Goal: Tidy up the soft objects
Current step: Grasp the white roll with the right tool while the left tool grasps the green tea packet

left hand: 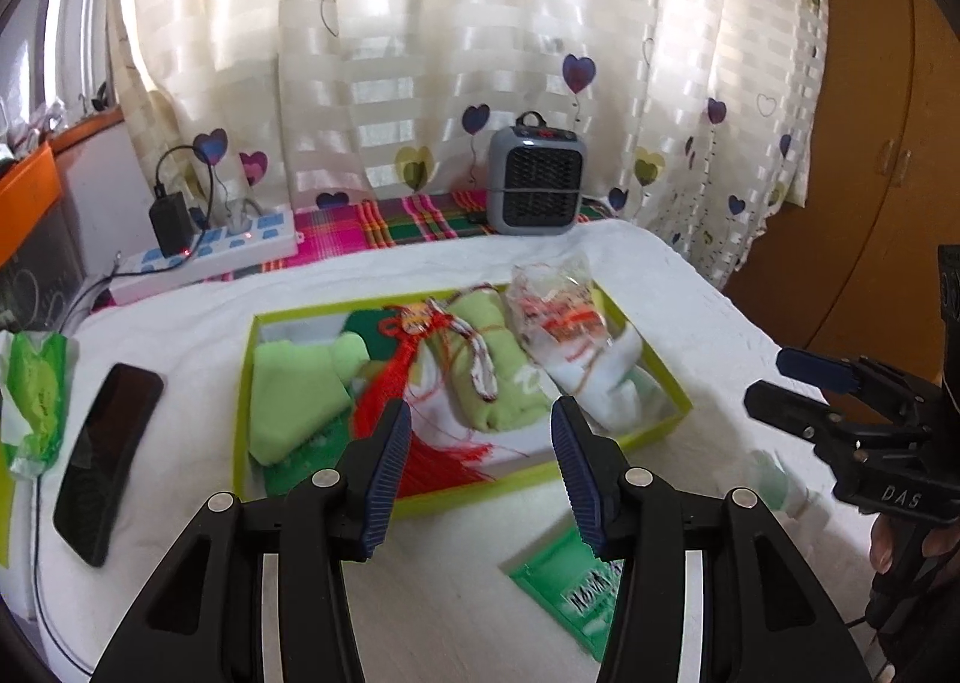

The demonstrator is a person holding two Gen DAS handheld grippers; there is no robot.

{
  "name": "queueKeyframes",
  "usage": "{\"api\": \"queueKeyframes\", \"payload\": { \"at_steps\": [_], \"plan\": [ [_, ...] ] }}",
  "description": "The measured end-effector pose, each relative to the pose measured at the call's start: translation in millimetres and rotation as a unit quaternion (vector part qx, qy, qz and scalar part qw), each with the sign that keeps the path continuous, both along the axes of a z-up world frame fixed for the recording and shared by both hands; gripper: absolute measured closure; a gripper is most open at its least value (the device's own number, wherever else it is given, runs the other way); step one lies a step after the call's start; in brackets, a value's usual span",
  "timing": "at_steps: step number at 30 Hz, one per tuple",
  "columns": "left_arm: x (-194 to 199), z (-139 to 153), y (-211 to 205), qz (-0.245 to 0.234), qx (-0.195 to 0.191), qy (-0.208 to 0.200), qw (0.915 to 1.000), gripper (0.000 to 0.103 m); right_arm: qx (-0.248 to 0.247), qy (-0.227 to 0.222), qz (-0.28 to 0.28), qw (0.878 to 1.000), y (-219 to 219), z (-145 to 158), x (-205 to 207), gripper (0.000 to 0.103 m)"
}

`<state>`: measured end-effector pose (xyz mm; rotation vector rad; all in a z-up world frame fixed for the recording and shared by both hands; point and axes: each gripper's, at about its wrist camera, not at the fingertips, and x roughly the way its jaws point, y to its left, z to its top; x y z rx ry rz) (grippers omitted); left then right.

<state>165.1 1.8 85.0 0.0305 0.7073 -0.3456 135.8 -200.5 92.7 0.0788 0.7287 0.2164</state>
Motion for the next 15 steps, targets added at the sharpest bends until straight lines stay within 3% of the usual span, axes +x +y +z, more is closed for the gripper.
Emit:
{"api": "queueKeyframes", "payload": {
  "at_steps": [15],
  "plan": [
    [-21.2, -49.6, -2.2, -0.025, -0.044, 0.078, 0.9957, 0.049, 0.019, 0.033, -0.070, 0.997, -59.7, -29.6, -59.9, 0.038]
  ]
}}
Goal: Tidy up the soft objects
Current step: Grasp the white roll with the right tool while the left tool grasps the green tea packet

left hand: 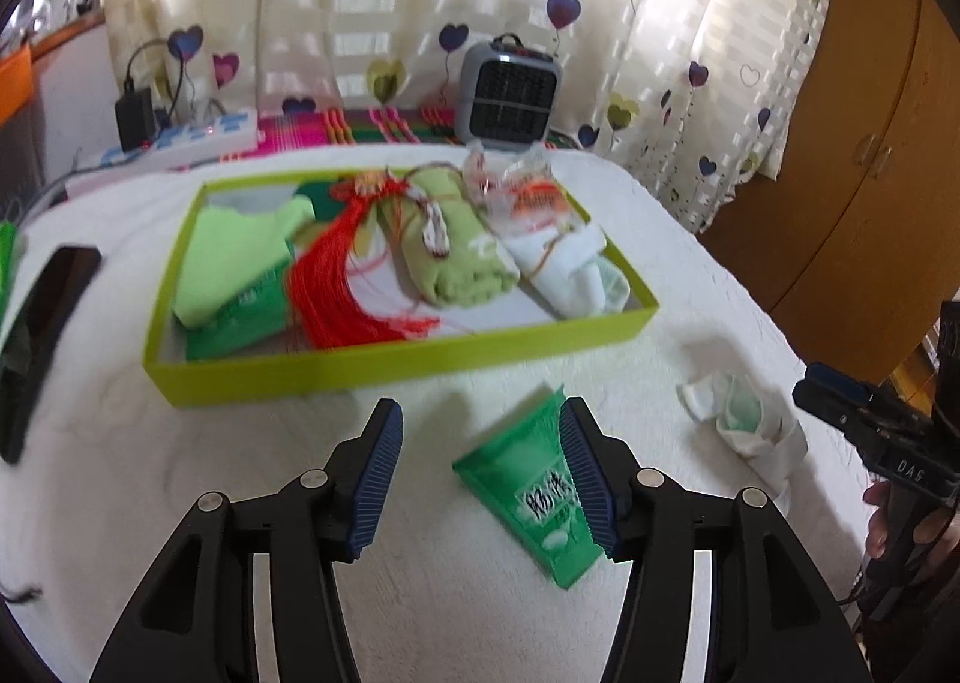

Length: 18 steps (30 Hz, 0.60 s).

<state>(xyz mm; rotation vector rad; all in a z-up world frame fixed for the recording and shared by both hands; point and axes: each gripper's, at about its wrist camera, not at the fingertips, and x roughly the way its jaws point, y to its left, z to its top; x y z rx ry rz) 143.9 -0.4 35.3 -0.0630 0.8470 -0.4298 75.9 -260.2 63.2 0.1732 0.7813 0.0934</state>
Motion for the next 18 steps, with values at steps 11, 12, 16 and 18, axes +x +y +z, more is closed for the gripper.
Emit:
{"api": "queueKeyframes", "payload": {
  "at_steps": [11, 12, 16, 18],
  "plan": [
    [-10.6, -20.9, -1.5, 0.012, -0.010, 0.037, 0.9992, 0.048, 0.026, 0.029, 0.029, 0.999, -2.8, -31.3, -4.8, 0.036],
    [-11.4, -21.6, -2.0, 0.011, -0.011, 0.038, 0.9992, 0.048, 0.025, 0.032, 0.030, 0.999, -2.2, -33.7, -4.4, 0.035],
    [-12.8, -24.5, -7.6, 0.006, -0.009, 0.045, 0.9989, 0.047, 0.014, 0.038, 0.054, 0.998, 2.8, -39.3, -5.4, 0.030],
    [-13.1, -24.7, -10.2, 0.007, -0.008, 0.046, 0.9989, 0.047, 0.011, 0.041, 0.064, 0.997, 5.5, -40.5, -5.1, 0.029]
  ]
}}
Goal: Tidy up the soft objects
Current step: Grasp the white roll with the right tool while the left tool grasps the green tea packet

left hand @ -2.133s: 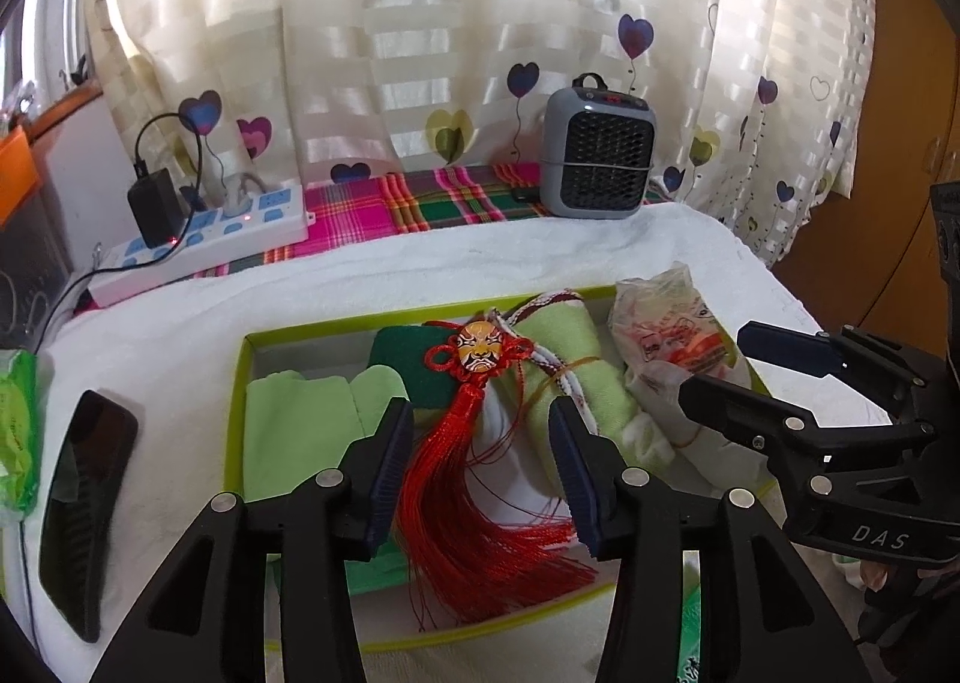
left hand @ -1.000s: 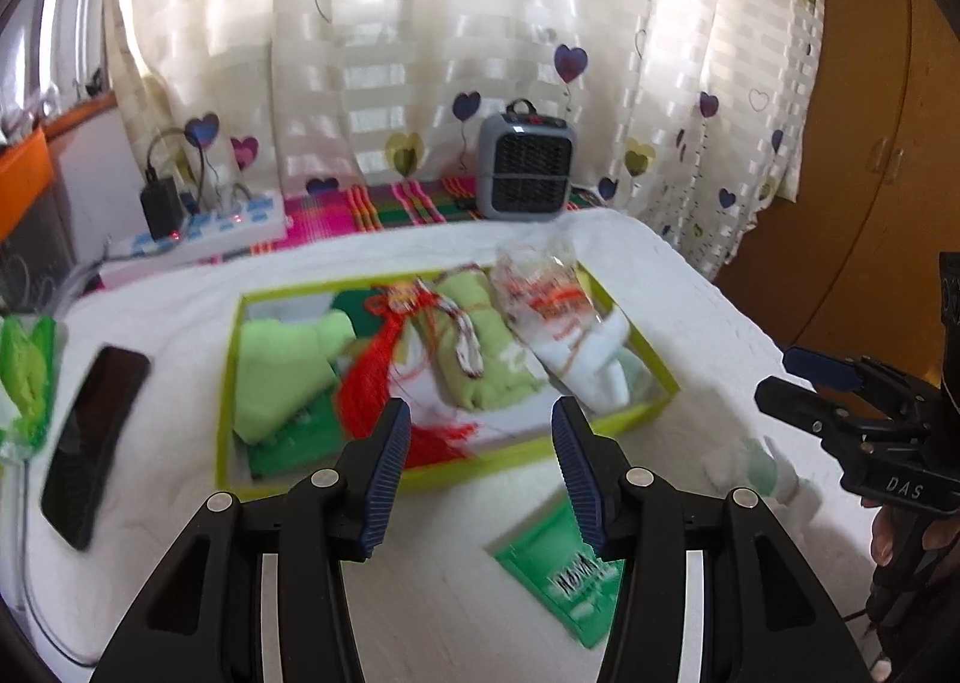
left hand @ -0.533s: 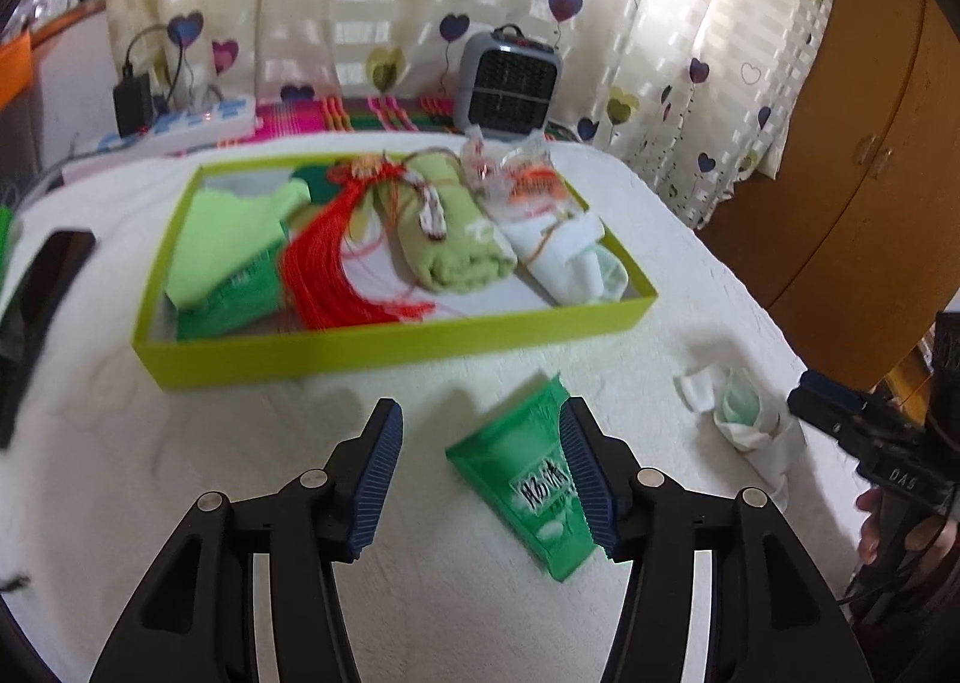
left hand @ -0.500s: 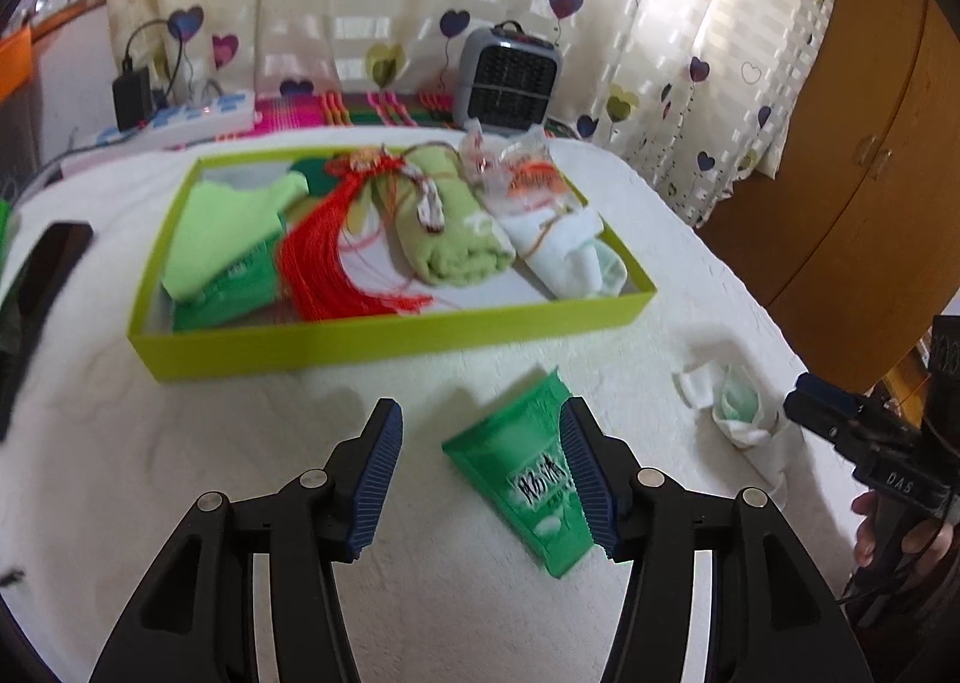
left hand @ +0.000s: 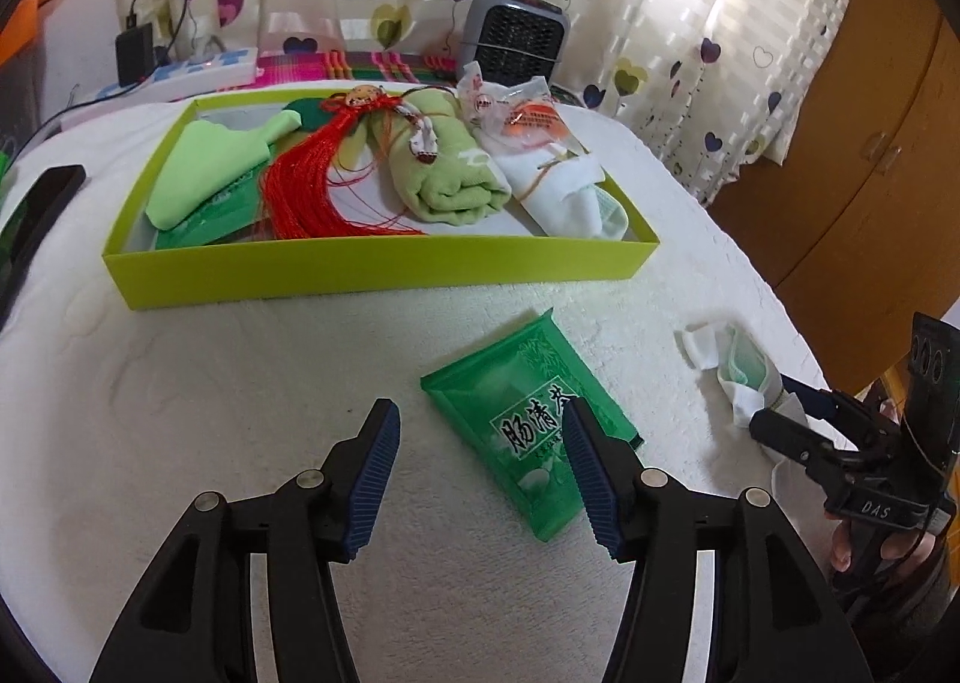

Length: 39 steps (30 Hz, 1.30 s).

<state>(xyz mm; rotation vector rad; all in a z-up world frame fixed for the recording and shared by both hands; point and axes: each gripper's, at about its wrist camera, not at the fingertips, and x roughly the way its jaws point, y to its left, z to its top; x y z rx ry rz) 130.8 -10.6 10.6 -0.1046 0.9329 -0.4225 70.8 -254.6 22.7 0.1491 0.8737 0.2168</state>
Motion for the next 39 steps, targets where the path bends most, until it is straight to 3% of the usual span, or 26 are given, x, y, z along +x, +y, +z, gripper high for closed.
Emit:
{"api": "queueKeyframes", "payload": {
  "at_steps": [9, 14, 24, 32, 39],
  "plan": [
    [-1.6, -4.5, -11.8, 0.001, 0.007, 0.011, 0.9999, 0.045, -0.023, 0.016, 0.009, 1.000, 3.6, -4.5, 4.3, 0.029],
    [-1.6, -5.5, -20.4, 0.000, 0.009, 0.011, 0.9999, 0.040, -0.030, 0.017, 0.013, 0.999, 4.5, -5.0, 4.0, 0.029],
    [1.3, -5.9, -36.1, 0.010, 0.035, 0.012, 0.9993, 0.039, -0.040, 0.013, -0.009, 0.999, -5.6, -4.2, -0.4, 0.058],
    [-2.4, -9.3, -56.6, 0.004, 0.117, -0.004, 0.9931, 0.039, -0.046, 0.010, -0.005, 0.999, -4.7, -3.4, -0.7, 0.067],
    [-5.6, -9.8, -53.5, 0.014, 0.118, -0.005, 0.9929, 0.039, -0.046, 0.009, -0.004, 0.999, -3.9, -3.8, -1.6, 0.068]
  ]
}}
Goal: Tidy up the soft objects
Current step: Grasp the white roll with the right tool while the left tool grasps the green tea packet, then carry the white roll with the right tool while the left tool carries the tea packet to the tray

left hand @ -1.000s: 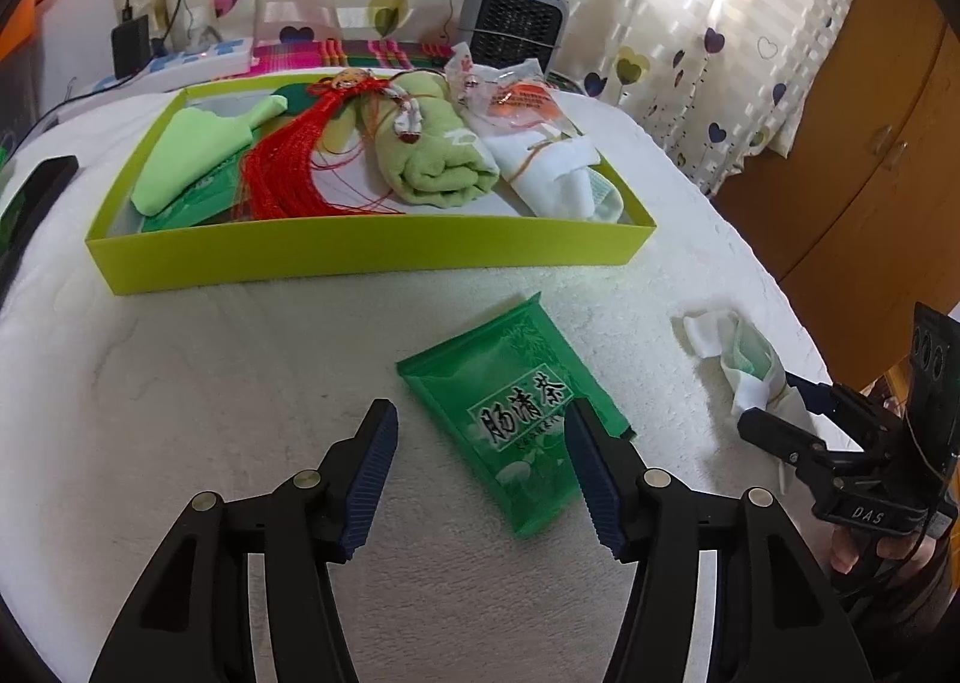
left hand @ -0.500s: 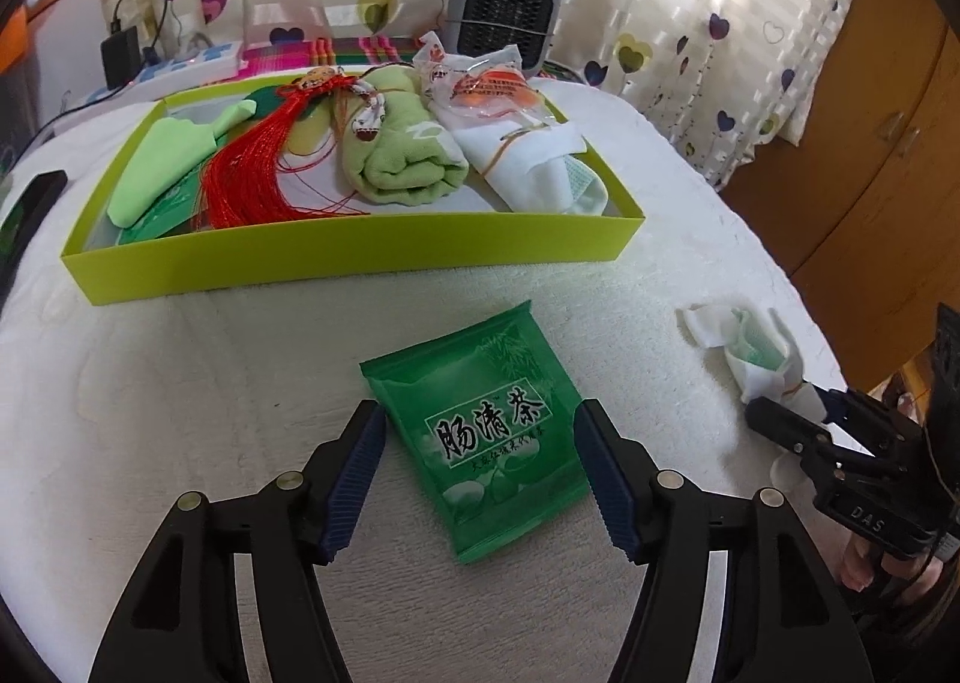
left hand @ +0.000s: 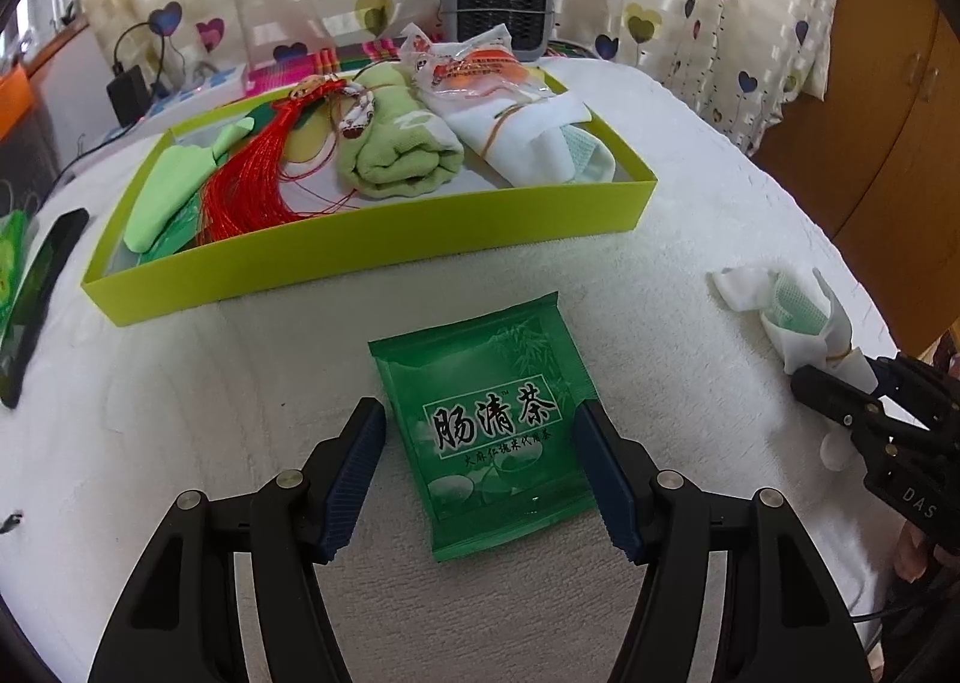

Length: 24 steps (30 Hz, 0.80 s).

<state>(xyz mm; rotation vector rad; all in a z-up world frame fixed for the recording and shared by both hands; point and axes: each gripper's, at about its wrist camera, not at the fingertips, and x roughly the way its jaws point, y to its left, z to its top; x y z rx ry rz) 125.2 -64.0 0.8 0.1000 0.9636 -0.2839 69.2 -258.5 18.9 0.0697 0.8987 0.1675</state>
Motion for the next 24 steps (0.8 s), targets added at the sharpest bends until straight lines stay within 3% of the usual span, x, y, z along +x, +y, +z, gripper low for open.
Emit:
{"api": "queueKeyframes", "payload": {
  "at_steps": [5, 14, 20, 24],
  "plan": [
    [-1.4, 0.2, -1.9, 0.011, 0.013, -0.008, 0.9998, 0.047, 0.000, 0.000, 0.000, 1.000, 0.1, 0.1, 0.1, 0.068],
    [-2.5, 3.8, 9.5, 0.024, -0.005, -0.018, 0.9995, 0.079, -0.006, 0.000, 0.000, 1.000, 1.7, -0.9, -0.2, 0.068],
    [-4.4, 6.9, 13.5, 0.030, -0.015, -0.029, 0.9990, 0.090, -0.008, 0.001, 0.000, 1.000, 2.0, -0.7, 0.1, 0.068],
    [-5.4, 8.2, 15.7, 0.032, -0.022, -0.033, 0.9987, 0.092, -0.010, 0.001, 0.000, 1.000, 1.9, -0.7, -0.3, 0.068]
  ]
}}
